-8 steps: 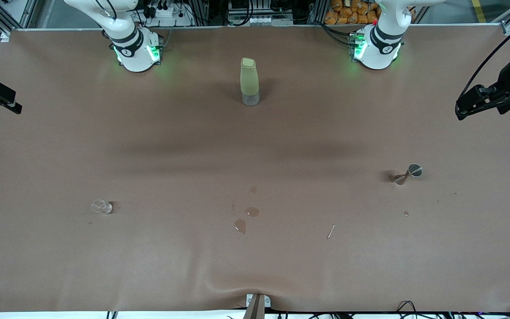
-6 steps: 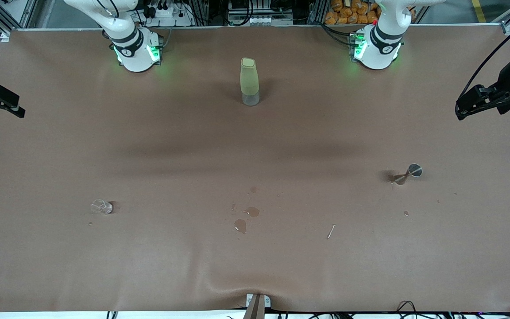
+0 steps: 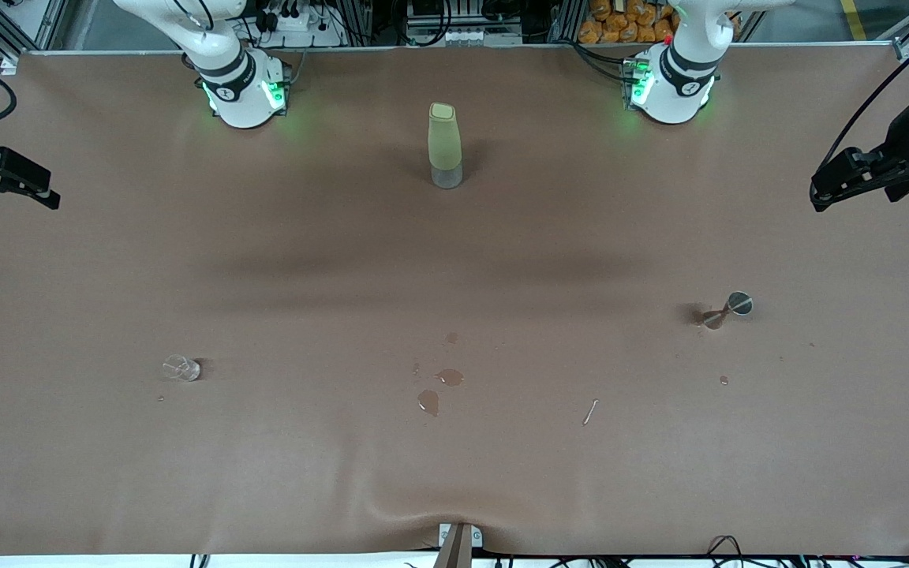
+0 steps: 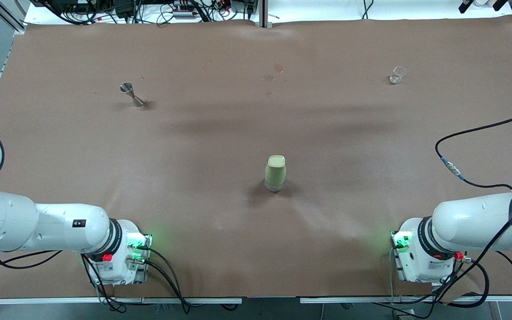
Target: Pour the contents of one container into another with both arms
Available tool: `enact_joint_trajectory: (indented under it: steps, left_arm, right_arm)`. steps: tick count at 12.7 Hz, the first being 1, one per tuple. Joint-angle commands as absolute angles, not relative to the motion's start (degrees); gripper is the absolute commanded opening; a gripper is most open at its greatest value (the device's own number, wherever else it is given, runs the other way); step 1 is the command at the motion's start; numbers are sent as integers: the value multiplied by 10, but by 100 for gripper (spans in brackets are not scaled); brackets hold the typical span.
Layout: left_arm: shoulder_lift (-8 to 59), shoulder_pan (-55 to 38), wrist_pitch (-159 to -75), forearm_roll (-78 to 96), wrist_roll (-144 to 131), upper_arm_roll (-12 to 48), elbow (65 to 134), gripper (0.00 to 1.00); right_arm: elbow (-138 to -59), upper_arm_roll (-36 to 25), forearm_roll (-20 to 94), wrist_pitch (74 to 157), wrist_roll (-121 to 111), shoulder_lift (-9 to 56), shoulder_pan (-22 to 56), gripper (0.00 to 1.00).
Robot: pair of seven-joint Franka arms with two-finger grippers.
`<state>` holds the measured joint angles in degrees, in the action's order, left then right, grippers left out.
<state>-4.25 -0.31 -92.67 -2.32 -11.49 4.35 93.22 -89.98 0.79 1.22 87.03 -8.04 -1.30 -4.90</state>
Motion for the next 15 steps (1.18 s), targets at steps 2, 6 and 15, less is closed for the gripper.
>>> enact_joint_trajectory:
  steps: [2, 6, 15]
  left_arm:
    - [-54, -15, -927, -5, -113, 40, 935, 100]
    - [-53, -11, -918, 17, -114, 39, 932, 100]
    - [-11, 98, -853, 75, 78, 36, 953, 100]
  right_arm:
    - [-918, 9, 14, 871, -101, -21, -55, 100]
    - [-917, 8, 44, 880, -178, -11, -79, 100]
    - [-910, 8, 174, 902, -598, 60, -210, 100]
